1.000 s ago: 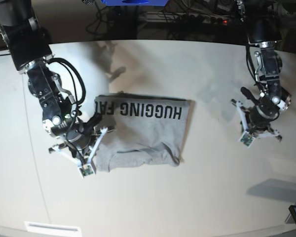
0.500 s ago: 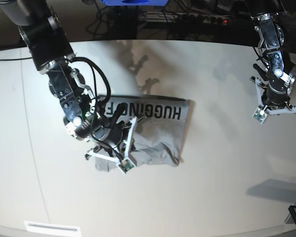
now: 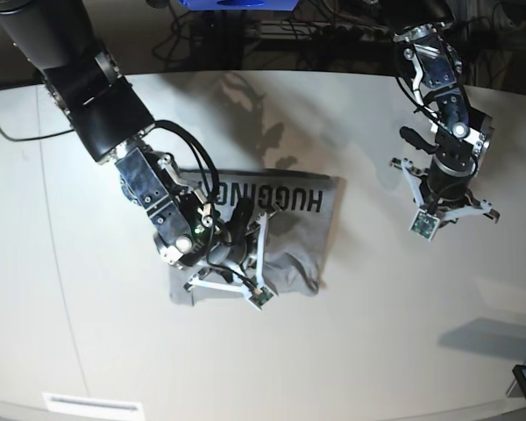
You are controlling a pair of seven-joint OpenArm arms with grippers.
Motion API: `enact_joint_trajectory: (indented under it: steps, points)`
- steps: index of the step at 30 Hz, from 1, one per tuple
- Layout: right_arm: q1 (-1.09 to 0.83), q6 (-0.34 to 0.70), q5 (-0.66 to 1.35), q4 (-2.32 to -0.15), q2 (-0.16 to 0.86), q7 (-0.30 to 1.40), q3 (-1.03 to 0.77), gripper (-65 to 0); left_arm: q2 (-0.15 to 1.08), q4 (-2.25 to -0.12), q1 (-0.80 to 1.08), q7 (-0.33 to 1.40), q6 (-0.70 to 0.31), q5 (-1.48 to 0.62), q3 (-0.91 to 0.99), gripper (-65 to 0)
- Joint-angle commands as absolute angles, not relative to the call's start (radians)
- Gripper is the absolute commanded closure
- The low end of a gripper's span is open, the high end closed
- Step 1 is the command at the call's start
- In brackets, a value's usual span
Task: Fold the T-shirt properly
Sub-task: 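Lower both grippers onto the shirt and press its fabric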
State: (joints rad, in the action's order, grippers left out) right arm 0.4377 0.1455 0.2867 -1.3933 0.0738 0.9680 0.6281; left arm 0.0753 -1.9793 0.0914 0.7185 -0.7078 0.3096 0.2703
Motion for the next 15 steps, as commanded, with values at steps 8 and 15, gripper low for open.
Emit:
enact_joint_trajectory:
  steps: [8,15]
  points:
    - [0.495,0.145,0.291,-1.376,0.064,0.943,0.627,-18.0,0.084,-2.005,0.088,0.702,-0.698,0.243,0.082,0.0]
    - [0.559,0.15,0.291,-1.29,0.048,0.923,0.633,-19.4,0.077,-1.975,0.077,0.702,-0.698,0.252,-0.058,-0.2]
